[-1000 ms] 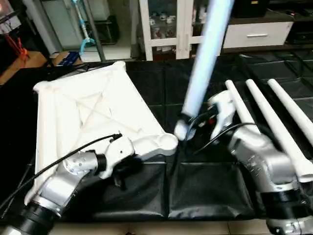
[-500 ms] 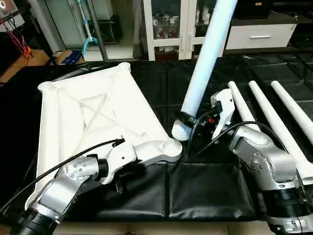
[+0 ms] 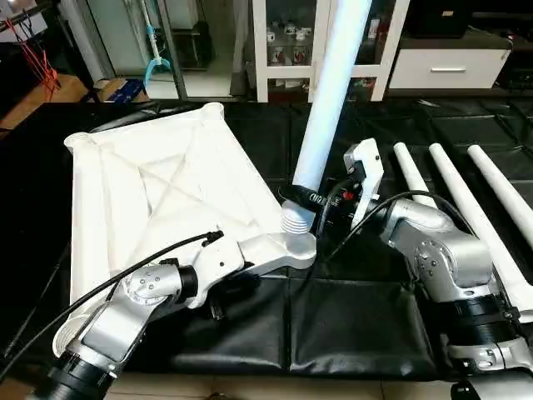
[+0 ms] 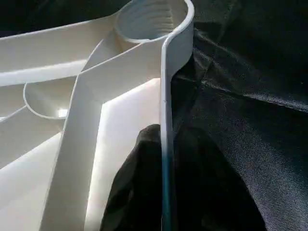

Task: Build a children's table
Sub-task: Insert table leg to table base

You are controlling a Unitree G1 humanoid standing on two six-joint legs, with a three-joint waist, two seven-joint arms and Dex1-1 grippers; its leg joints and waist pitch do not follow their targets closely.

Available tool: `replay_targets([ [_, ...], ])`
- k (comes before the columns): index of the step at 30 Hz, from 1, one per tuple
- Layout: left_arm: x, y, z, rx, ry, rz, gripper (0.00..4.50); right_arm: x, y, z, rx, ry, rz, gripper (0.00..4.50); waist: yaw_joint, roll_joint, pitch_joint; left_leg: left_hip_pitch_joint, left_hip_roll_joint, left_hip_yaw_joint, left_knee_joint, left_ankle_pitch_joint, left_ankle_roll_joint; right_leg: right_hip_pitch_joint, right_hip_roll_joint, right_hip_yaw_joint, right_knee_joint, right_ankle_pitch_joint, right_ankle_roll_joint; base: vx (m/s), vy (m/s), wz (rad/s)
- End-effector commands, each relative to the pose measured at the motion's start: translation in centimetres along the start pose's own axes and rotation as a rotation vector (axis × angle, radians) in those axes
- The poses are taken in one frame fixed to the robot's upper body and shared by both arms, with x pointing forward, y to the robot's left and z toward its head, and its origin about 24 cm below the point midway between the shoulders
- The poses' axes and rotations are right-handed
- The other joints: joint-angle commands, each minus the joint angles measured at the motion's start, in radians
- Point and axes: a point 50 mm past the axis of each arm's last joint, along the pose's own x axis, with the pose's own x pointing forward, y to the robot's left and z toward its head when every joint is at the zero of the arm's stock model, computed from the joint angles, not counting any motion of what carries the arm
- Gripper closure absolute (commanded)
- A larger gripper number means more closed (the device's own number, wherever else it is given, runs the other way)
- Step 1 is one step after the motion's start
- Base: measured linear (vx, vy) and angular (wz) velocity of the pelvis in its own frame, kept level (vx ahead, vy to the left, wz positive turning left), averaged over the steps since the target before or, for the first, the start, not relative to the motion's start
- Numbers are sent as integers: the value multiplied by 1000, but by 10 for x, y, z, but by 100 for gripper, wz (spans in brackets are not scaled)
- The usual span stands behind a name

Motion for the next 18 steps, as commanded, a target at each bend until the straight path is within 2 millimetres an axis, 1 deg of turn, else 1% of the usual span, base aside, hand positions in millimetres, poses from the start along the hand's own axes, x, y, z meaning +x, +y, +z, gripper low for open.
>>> replay_targets([
  [1, -3, 3, -6, -4, 52, 6, 367, 2, 1, 10, -31, -25, 17, 259, 0, -11, -61, 30, 73, -31, -88, -209, 3, 25, -69, 41, -79, -66, -240, 0, 0, 0],
  [2, -3, 5, -7, -7, 55, 12, 383, 2, 0, 10, -29, -24, 17, 259, 0, -11, -61, 29, 74, -31, -88, -213, 2, 25, -70, 41, -80, -76, -239, 0, 0, 0],
  [4, -3, 7, -8, -9, 62, 13, 383, 2, -1, 7, -35, -13, 17, 259, -1, -10, -61, 31, 74, -31, -88, -223, -1, 24, -69, 41, -81, -90, -238, 0, 0, 0],
  [5, -3, 8, -8, -14, 67, 3, 395, 1, -4, 3, -44, 1, 10, 259, -1, -11, -60, 31, 73, -30, -88, -235, -5, 22, -69, 41, -83, -106, -239, 0, 0, 0],
  [6, -3, 8, -8, -13, 68, 0, 395, 1, -4, 3, -46, 4, 8, 259, -1, -11, -60, 31, 73, -30, -88, -235, -5, 22, -69, 41, -83, -106, -239, 0, 0, 0],
  [8, -3, 8, -8, -9, 70, -7, 425, 1, -5, 2, -49, 7, 3, 259, -3, -12, -59, 30, 74, -32, -90, -241, -11, 23, -69, 41, -83, -121, -237, 0, 0, 0],
  [9, -3, 8, -7, -13, 68, -10, 425, 1, -7, 1, -41, 4, -7, 259, -3, -11, -59, 30, 74, -32, -90, -239, -11, 23, -69, 41, -83, -117, -237, 0, 0, 0],
  [10, -3, 8, -7, -13, 68, -10, 440, 1, -7, 1, -41, 4, -8, 259, -3, -7, -60, 31, 74, -32, -90, -238, -12, 23, -69, 41, -82, -113, -237, 0, 0, 0],
  [11, -2, 7, -5, -9, 64, -30, 446, 2, -12, -3, 20, 0, -3, 259, -6, -5, -62, 32, 73, -32, -89, -238, -13, 22, -67, 41, -81, -95, -244, 0, 0, 0],
  [12, -2, 7, -5, -9, 64, -30, 446, 2, -12, -3, 20, 0, -3, 259, -6, -5, -62, 32, 73, -32, -89, -238, -13, 22, -67, 41, -81, -95, -244, 0, 0, 0],
  [14, -1, 7, -5, -6, 63, -40, 446, 2, -14, -5, 46, -1, 5, 259, -4, -6, -62, 31, 73, -30, -87, -231, -5, 25, -69, 41, -81, -73, -258, 0, 0, 0],
  [15, 1, 6, -3, 6, 66, -57, 446, 1, -16, -9, 82, 9, 28, 259, -5, -6, -64, 31, 73, -31, -86, -218, 1, 26, -68, 40, -78, -52, -260, 0, 0, 0],
  [16, 1, 6, -3, 6, 66, -57, 446, 1, -16, -9, 82, 9, 28, 259, -4, -6, -64, 31, 74, -31, -85, -213, 4, 27, -68, 39, -78, -42, -262, 0, 0, 0],
  [17, 1, 5, -3, 14, 71, -57, 446, 1, -17, -9, 86, 10, 26, 259, -2, -6, -66, 29, 74, -30, -84, -187, 14, 28, -67, 38, -74, -7, -266, 0, 0, 0],
  [18, 3, 5, -3, 26, 76, -60, 446, 0, -19, -10, 94, 10, 24, 259, -2, -5, -66, 30, 74, -30, -84, -186, 17, 27, -67, 38, -75, -4, -267, 0, 0, 0],
])
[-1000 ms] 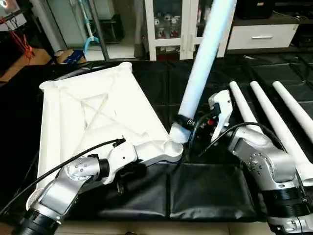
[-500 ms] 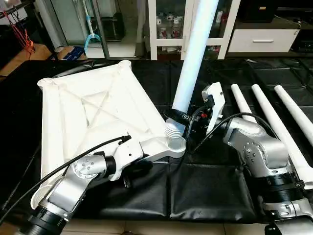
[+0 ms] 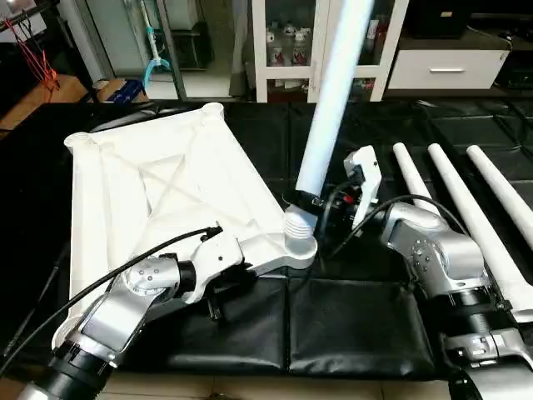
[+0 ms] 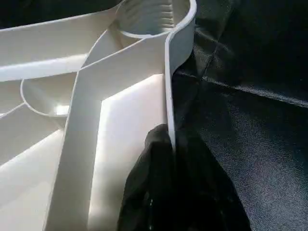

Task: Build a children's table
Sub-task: Insert table leg to table base

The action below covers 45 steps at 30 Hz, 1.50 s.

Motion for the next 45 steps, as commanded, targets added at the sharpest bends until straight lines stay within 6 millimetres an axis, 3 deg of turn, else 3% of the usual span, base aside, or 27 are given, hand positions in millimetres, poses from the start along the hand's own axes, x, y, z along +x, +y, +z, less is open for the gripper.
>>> replay_targets([
  [1, 7, -5, -4, 38, 49, -38, 446, 0, -4, 8, 16, -19, 20, 259, -3, -3, -65, 31, 73, -29, -83, -193, 18, 27, -67, 37, -75, -10, -270, 0, 0, 0],
  [7, 11, -8, 0, 47, 38, -73, 446, -6, -2, 2, -13, 68, 69, 259, 3, -5, -62, 34, 77, -30, -87, -238, 1, 26, -69, 38, -79, -75, -264, 0, 0, 0],
  [11, 11, -8, 1, 55, 44, -83, 446, -4, -3, -4, -48, 116, 75, 259, 4, -6, -64, 30, 75, -29, -84, -210, 15, 28, -71, 38, -78, -49, -268, 0, 0, 0],
  [15, 10, -9, 0, 60, 49, -88, 446, -2, -5, -8, -64, 142, 73, 259, 5, -3, -64, 33, 77, -29, -86, -227, 8, 25, -69, 37, -77, -51, -273, 0, 0, 0],
  [22, 10, -10, 0, 63, 47, -87, 446, 8, -8, -19, -84, 211, 81, 259, 4, -3, -64, 31, 76, -29, -85, -230, 7, 26, -71, 37, -76, -44, -283, 0, 0, 0],
  [27, 11, -9, 2, 62, 37, -84, 446, 13, -7, -19, -117, 226, 82, 259, 1, -4, -59, 33, 78, -31, -90, -266, 0, 24, -71, 38, -80, -88, -274, 0, 0, 0],
  [33, 11, -9, 1, 67, 47, -81, 446, 12, -2, -36, -191, 335, 157, 259, -4, -5, -58, 33, 79, -32, -93, -296, -12, 22, -70, 39, -82, -106, -266, 0, 0, 0],
  [45, 9, -9, -1, 65, 56, -77, 446, 10, 0, -52, -174, 347, 153, 259, -7, -5, -58, 35, 79, -35, -99, -344, -25, 19, -70, 41, -86, -126, -259, 0, 0, 0],
])
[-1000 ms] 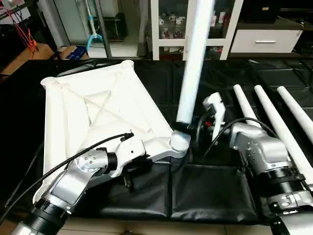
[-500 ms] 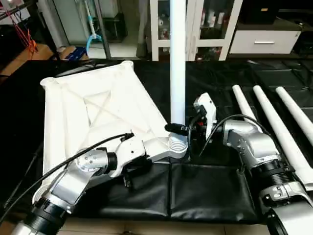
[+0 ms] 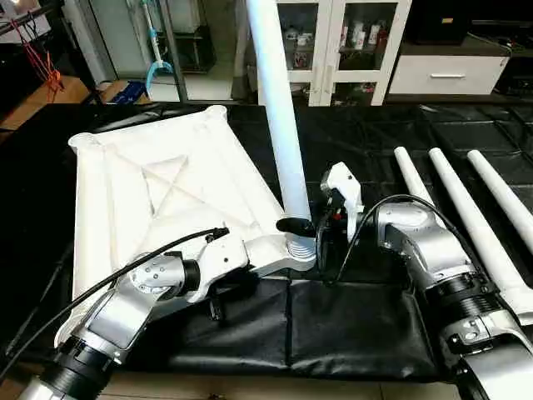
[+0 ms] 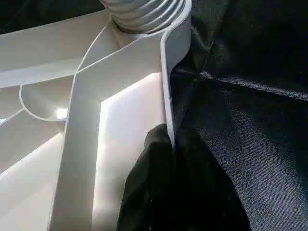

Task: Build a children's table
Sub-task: Insert table leg to table base

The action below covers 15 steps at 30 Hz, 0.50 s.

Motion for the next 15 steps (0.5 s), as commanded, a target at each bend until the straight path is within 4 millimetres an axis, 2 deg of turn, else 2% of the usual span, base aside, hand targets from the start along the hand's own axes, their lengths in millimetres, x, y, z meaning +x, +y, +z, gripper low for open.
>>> replay_targets([
  [1, 5, -8, -2, 26, 24, -52, 446, 5, 8, -36, 100, 116, 19, 259, -7, 2, -50, 32, 79, -37, -98, -344, -25, 16, -67, 42, -85, -125, -259, 0, 0, 0],
  [8, 4, -9, -4, 24, 29, -46, 446, 5, 3, -38, 233, -15, -70, 259, -13, -1, -47, 35, 80, -41, -105, -413, -44, 10, -69, 45, -92, -203, -243, 0, 0, 0],
  [12, 3, -10, -5, 24, 33, -43, 446, 3, 4, -43, 291, -35, -78, 259, -12, -1, -48, 34, 80, -40, -106, -400, -44, 9, -69, 44, -91, -185, -242, 0, 0, 0],
  [15, 2, -10, -5, 26, 33, -40, 446, 0, 6, -53, 310, -18, -83, 259, -10, -3, -46, 33, 80, -39, -106, -399, -41, 8, -72, 45, -95, -213, -237, 0, 0, 0],
])
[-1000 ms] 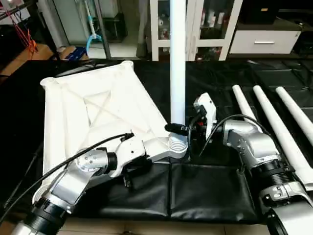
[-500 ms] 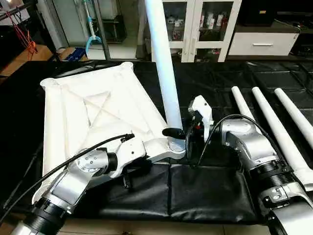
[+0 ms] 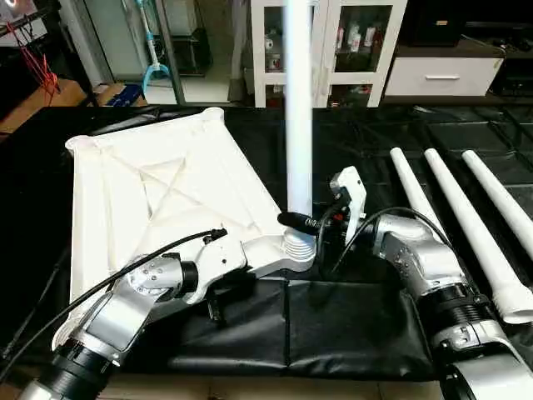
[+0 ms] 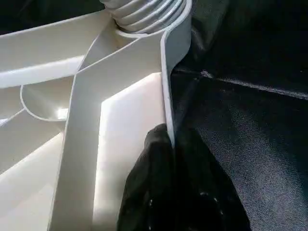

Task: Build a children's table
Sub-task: Insert table leg to table base

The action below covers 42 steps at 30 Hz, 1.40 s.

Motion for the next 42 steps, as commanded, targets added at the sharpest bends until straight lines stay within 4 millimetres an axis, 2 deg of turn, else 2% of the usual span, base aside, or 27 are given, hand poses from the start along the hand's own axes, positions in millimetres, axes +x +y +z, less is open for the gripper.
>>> replay_targets([
  [1, 3, -9, -2, 30, 25, -47, 446, -5, 1, -37, 98, 124, -23, 259, -5, -3, -41, 30, 81, -40, -105, -400, -41, 8, -71, 45, -94, -217, -235, 0, 0, 0],
  [4, 3, -10, -2, 27, 24, -43, 446, -8, 1, -42, 129, 105, -52, 259, -5, -3, -41, 31, 82, -40, -108, -404, -45, 6, -70, 45, -95, -217, -230, 0, 0, 0],
  [9, 1, -12, -4, 20, 24, -38, 446, -14, 4, -52, 172, 53, -100, 259, -4, -3, -41, 43, 82, -40, -119, -435, -63, 8, -71, 46, -107, -221, -212, 0, 0, 0],
  [10, 1, -12, -4, 20, 24, -38, 446, -15, 4, -52, 172, 49, -102, 259, -3, -4, -44, 44, 83, -41, -119, -424, -63, 10, -71, 45, -107, -201, -212, 0, 0, 0],
  [12, 0, -12, -4, 18, 23, -37, 446, -16, 5, -54, 176, 37, -112, 259, -5, -6, -50, 41, 82, -39, -120, -365, -51, 17, -66, 41, -99, -92, -223, 0, 0, 0],
  [13, 0, -12, -4, 18, 23, -37, 446, -17, 6, -55, 177, 29, -117, 259, -4, -6, -50, 40, 81, -38, -120, -356, -45, 17, -65, 41, -99, -77, -226, 0, 0, 0],
  [14, 0, -13, -5, 17, 25, -39, 446, -20, 8, -59, 171, 17, -133, 259, -2, -2, -48, 41, 81, -35, -120, -361, -40, 16, -67, 42, -102, -83, -228, 0, 0, 0],
  [16, 0, -13, -5, 17, 26, -40, 446, -20, 8, -60, 169, 16, -135, 259, -3, -2, -48, 42, 81, -37, -121, -371, -43, 17, -67, 41, -103, -100, -225, 0, 0, 0],
  [18, 0, -13, -5, 19, 27, -40, 446, -22, 11, -63, 131, 29, -142, 259, -4, -1, -45, 43, 82, -38, -124, -405, -54, 14, -68, 42, -108, -150, -219, 0, 0, 0],
  [22, 0, -12, -4, 22, 27, -39, 446, -24, 15, -69, 64, 82, -135, 259, -4, 1, -45, 44, 83, -40, -126, -423, -65, 12, -68, 43, -110, -171, -206, 0, 0, 0],
  [27, 0, -13, -4, 24, 29, -41, 446, -25, 20, -76, 20, 132, -112, 259, -6, 0, -42, 45, 83, -41, -129, -455, -72, 8, -68, 45, -114, -204, -195, 0, 0, 0],
  [31, 0, -13, -4, 23, 29, -42, 446, -26, 23, -84, -19, 205, -88, 259, -6, -3, -41, 42, 83, -41, -130, -447, -66, 10, -67, 45, -115, -196, -192, 0, 0, 0],
  [34, 0, -15, -5, 21, 29, -43, 446, -28, 25, -90, -47, 246, -78, 259, -6, -4, -40, 43, 84, -42, -131, -457, -66, 8, -69, 46, -119, -226, -184, 0, 0, 0],
  [35, 0, -15, -5, 20, 29, -43, 446, -29, 25, -92, -58, 259, -74, 259, -7, -3, -39, 45, 84, -43, -132, -480, -75, 4, -68, 47, -121, -254, -176, 0, 0, 0],
  [39, 0, -17, -5, 18, 28, -40, 446, -29, 28, -95, -68, 260, -73, 259, -9, -9, -40, 46, 85, -45, -134, -501, -77, 2, -68, 49, -125, -272, -164, 0, 0, 0],
  [42, 1, -18, -5, 16, 28, -39, 446, -30, 28, -96, -45, 235, -97, 259, -10, -8, -41, 48, 85, -48, -138, -527, -89, 0, -65, 48, -125, -264, -158, 0, 0, 0],
])
